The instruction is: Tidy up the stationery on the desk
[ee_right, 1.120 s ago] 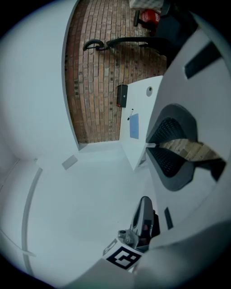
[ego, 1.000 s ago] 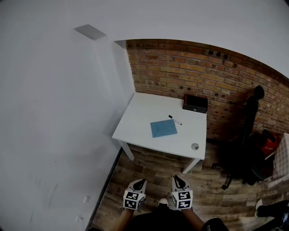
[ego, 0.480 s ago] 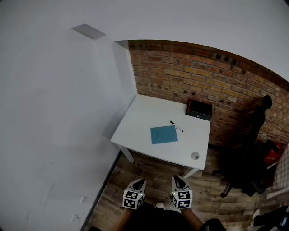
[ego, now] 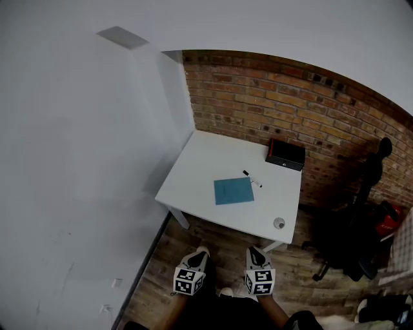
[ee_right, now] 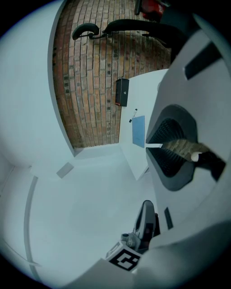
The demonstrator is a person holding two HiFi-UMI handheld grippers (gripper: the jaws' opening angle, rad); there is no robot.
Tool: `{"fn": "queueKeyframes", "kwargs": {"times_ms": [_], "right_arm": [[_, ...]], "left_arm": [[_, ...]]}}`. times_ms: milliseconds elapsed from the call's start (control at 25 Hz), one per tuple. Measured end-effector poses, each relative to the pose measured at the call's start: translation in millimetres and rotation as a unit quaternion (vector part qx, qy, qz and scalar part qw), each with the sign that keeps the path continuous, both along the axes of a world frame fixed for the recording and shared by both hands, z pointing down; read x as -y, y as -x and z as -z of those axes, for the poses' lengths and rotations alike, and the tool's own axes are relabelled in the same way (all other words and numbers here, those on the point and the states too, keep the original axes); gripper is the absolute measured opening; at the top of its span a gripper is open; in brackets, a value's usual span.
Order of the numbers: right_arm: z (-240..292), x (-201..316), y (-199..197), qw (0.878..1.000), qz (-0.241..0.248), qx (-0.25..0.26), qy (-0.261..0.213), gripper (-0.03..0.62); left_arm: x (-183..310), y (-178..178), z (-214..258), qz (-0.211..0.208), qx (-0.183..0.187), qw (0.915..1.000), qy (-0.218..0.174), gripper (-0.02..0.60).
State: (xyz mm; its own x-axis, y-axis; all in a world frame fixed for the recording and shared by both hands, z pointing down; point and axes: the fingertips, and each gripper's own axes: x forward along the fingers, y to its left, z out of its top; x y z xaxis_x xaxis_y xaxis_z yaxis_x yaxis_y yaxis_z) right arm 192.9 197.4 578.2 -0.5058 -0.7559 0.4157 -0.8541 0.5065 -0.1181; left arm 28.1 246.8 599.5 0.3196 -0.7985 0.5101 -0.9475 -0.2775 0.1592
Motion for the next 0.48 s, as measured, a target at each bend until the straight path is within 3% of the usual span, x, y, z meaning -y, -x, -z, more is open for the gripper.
{"fn": "queueKeyframes", "kwargs": {"times_ms": [480], "right_arm": [[-9.3,83.8,34.4,1.000,-0.017,-0.017,0.010,0.026]], "left_arm": [[101.7,28.9,-12.5,-0.030,-0.013,0.9994,0.008,0.023]]}}
